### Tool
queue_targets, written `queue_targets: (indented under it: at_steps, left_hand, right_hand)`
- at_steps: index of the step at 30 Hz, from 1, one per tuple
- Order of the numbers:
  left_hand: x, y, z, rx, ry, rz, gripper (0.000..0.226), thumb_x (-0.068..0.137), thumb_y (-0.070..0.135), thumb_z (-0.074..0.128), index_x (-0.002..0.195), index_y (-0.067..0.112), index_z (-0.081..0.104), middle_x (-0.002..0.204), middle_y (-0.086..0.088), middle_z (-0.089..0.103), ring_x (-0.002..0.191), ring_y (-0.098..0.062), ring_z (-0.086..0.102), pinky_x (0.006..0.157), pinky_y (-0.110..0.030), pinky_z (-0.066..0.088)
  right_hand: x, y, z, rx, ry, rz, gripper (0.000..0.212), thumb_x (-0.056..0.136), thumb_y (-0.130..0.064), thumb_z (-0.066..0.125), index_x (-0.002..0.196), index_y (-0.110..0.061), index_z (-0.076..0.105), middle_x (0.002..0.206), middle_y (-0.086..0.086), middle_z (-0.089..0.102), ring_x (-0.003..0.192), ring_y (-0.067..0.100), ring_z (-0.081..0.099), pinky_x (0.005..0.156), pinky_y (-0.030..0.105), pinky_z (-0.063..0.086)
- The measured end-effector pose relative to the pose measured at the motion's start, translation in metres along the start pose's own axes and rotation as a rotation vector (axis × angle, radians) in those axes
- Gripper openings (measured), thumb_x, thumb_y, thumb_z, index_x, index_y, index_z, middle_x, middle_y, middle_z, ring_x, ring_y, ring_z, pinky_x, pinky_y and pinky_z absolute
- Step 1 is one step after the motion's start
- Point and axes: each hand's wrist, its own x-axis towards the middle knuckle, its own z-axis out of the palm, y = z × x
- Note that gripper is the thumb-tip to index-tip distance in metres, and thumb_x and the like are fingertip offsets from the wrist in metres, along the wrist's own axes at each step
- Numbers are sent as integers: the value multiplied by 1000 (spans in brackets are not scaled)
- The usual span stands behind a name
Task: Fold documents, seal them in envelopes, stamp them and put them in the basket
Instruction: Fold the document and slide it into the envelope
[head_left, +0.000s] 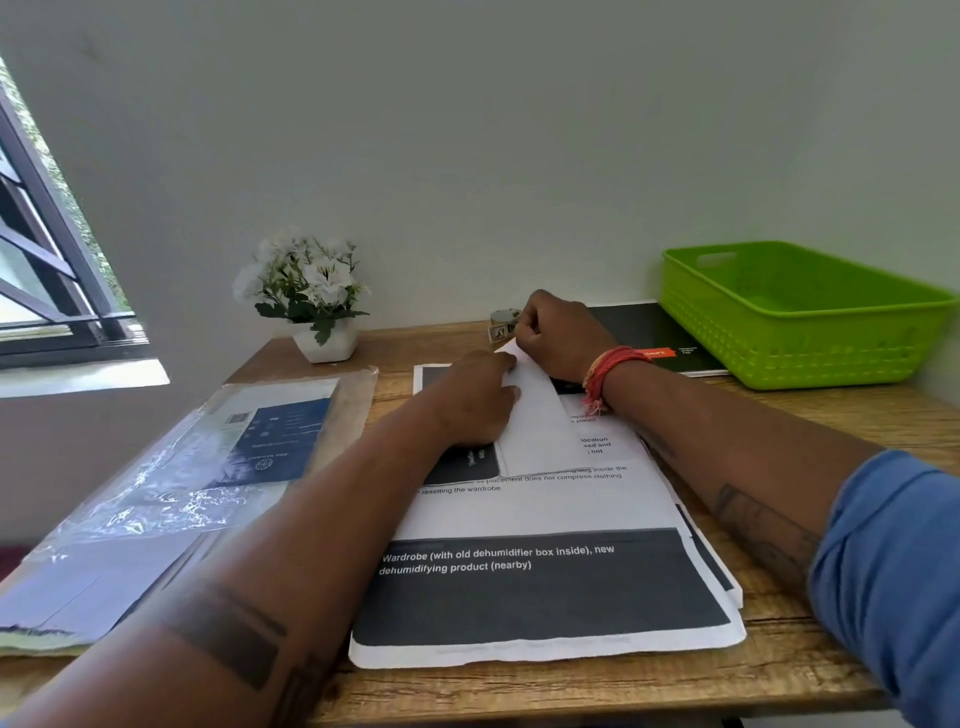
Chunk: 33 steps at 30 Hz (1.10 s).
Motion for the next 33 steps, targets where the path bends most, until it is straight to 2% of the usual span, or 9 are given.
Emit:
queue_targets:
  at_steps: [2, 8, 12, 13, 15, 17, 20, 27, 33]
  left_hand:
    - [0, 1, 2, 10, -12, 9, 41, 104, 31, 46, 138, 9, 53, 144, -13, 50, 131, -29, 47, 103, -32, 37]
    - [1, -2, 5, 12, -18, 2, 47, 104, 39, 45, 145, 18, 48, 147, -14, 46, 136, -30, 43, 110, -37, 35]
    - [0, -3, 5, 45, -31, -70, 57, 100, 54, 41, 148, 23, 42, 150, -11, 46, 137, -31, 44, 112, -45, 38]
    - [0, -4, 4, 58, -32, -97, 58, 98, 58, 40, 142, 21, 48, 146, -11, 49, 134, -32, 46, 109, -47, 40]
    - [0, -6, -1, 82, -25, -147, 47, 93, 60, 35, 109, 22, 58, 130, -11, 60, 120, -33, 54, 101, -48, 45]
    - [-1, -10, -6, 91, -5, -191, 33, 96, 48, 39, 96, 21, 58, 121, -8, 64, 110, -31, 58, 96, -45, 49]
    - [-2, -17, -9, 126, 57, -261, 25, 97, 29, 49, 112, 15, 64, 124, -9, 63, 115, -30, 58, 96, -43, 50]
    - [-1, -14, -5, 180, -15, -284, 47, 100, 30, 43, 141, 8, 46, 147, -16, 44, 133, -37, 45, 108, -52, 41]
    - [-2, -15, -3, 187, -48, -284, 52, 97, 27, 40, 145, 8, 41, 152, -17, 41, 139, -37, 39, 112, -55, 36]
  right_hand:
    - [-1, -1, -3, 67, 0, 14, 10, 93, -24, 55, 101, -17, 57, 97, 3, 66, 87, 22, 59, 70, 28, 41]
    - [-7, 0, -14, -26, -131, 13, 52, 85, -26, 76, 129, -18, 50, 123, 9, 62, 103, 24, 58, 82, 27, 44]
    - [-6, 1, -18, 13, -86, 35, 53, 82, -23, 79, 127, -21, 51, 116, 7, 66, 98, 22, 59, 80, 27, 44]
    - [-6, 3, -18, 22, -85, 44, 51, 82, -23, 79, 125, -22, 52, 112, 7, 67, 94, 21, 59, 78, 27, 43]
    - [-6, 7, -17, 33, -86, 56, 49, 82, -25, 79, 122, -23, 51, 106, 5, 68, 91, 20, 61, 77, 27, 43]
    - [-7, 10, -16, 57, -84, 63, 47, 82, -24, 80, 119, -23, 51, 102, 5, 67, 90, 21, 61, 77, 28, 43]
    - [-7, 11, -15, 94, -77, 73, 45, 82, -24, 80, 117, -22, 51, 99, 4, 65, 90, 22, 61, 81, 28, 45]
    - [-7, 9, -14, 99, -60, 74, 46, 83, -25, 79, 120, -21, 51, 101, 6, 63, 90, 23, 61, 80, 28, 46]
    - [-9, 5, -18, 167, -38, 68, 55, 85, -34, 75, 130, -22, 47, 105, 4, 63, 95, 21, 60, 79, 27, 40]
